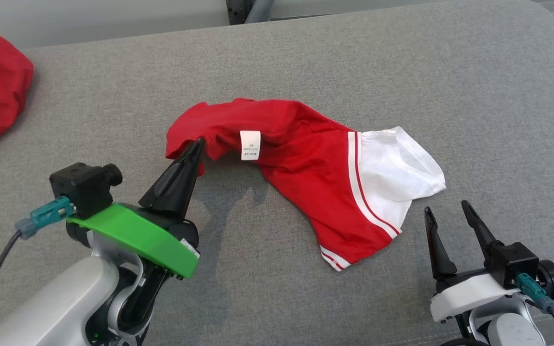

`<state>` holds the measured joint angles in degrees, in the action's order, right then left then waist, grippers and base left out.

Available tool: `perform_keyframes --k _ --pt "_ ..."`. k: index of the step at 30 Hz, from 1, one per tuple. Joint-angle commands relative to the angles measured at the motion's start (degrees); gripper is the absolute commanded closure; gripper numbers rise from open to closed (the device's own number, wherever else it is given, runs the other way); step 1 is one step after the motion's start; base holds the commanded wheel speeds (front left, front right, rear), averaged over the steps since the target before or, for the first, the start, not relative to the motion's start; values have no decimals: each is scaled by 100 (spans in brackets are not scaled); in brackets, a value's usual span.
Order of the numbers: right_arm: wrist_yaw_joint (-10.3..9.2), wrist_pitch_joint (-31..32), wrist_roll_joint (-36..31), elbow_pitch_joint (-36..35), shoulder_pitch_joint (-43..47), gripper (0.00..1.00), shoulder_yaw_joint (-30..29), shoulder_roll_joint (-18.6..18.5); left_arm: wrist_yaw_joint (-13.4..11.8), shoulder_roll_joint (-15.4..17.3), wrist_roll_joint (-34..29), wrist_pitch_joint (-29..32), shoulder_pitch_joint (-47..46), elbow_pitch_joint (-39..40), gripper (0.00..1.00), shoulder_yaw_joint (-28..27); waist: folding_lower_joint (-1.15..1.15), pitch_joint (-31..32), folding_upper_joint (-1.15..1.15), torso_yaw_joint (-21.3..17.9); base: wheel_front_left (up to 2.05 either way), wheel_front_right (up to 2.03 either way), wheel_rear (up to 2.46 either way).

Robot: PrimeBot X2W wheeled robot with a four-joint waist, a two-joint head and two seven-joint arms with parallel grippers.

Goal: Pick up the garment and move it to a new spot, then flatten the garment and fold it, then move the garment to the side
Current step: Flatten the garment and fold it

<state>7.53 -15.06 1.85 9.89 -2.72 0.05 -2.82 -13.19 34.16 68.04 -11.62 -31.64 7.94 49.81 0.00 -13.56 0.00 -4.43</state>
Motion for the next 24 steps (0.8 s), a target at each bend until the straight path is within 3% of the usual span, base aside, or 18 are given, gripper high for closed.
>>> perform_keyframes --k 1,5,10,20,24 --pt "-8 -18 20 0 35 0 -13 -13 -58 161 43 25 94 215 100 -61 0 12 0 22 0 0 0" --pt "-8 -18 24 6 66 0 -51 -13 -61 468 223 144 107 762 100 -245 0 42 0 89 0 0 0" --pt "-8 -18 55 61 -4 0 32 -14 -33 790 -21 727 -693 749 100 -308 0 94 0 154 0 0 0" --pt "-8 -18 185 140 47 0 176 -10 249 518 -285 1907 -2346 376 100 -125 0 295 0 -175 0 0 0" --pt "-8 -18 156 129 109 0 182 -12 290 109 -66 2151 -2404 149 100 70 0 247 0 -312 0 0 0"
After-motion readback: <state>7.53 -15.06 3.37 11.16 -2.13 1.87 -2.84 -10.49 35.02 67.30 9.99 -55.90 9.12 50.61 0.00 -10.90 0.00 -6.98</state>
